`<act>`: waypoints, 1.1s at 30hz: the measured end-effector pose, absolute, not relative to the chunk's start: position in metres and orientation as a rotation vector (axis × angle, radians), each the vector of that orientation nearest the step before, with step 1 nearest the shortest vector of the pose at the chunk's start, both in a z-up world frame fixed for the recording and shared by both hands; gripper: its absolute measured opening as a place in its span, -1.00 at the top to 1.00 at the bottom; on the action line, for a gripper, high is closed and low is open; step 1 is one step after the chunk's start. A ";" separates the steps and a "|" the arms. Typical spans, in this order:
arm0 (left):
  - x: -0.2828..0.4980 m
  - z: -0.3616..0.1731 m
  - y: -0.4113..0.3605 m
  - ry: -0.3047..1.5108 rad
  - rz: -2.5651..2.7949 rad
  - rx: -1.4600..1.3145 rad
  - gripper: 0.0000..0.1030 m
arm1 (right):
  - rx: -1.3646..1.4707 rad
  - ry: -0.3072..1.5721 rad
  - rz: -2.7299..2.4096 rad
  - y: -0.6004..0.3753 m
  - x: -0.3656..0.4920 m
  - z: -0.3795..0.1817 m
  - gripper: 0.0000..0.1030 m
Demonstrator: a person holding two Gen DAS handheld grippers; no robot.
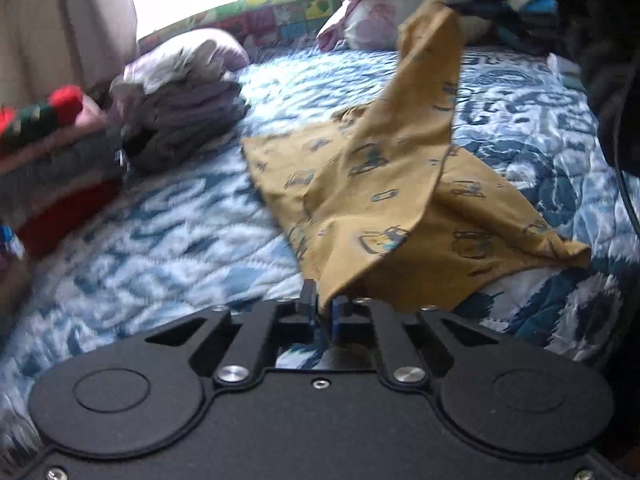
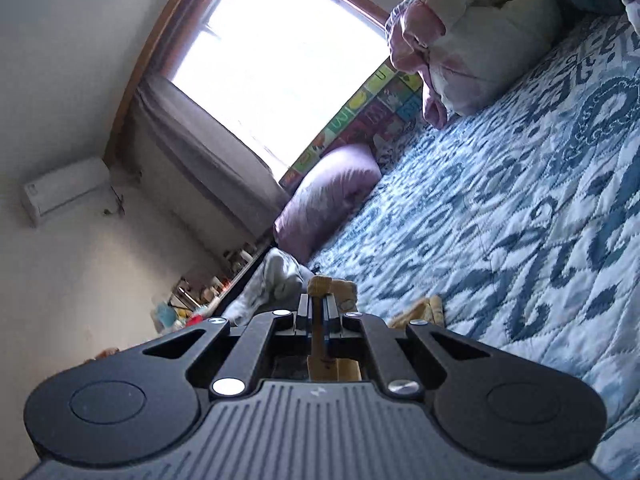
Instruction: Fold clothes
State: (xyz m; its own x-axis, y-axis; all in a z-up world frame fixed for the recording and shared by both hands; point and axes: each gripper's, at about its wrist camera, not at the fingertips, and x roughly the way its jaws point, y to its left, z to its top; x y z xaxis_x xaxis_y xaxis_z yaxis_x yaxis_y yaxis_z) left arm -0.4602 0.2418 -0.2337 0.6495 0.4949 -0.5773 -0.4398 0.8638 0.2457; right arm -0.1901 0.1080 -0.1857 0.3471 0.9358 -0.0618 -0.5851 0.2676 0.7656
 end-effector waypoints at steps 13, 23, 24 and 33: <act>-0.444 -0.242 0.208 0.699 0.437 0.304 0.94 | 0.779 0.518 1.082 0.070 -0.179 -0.181 0.87; -0.434 -0.244 0.195 0.717 0.412 0.338 0.94 | 0.794 0.519 1.074 0.043 -0.172 -0.188 0.87; -0.433 -0.244 0.196 0.720 0.409 0.329 0.94 | 0.771 0.519 1.065 0.043 -0.173 -0.188 0.87; -0.458 -0.210 0.231 0.673 0.206 0.082 0.56 | 0.662 0.650 0.946 0.053 -0.163 -0.216 0.87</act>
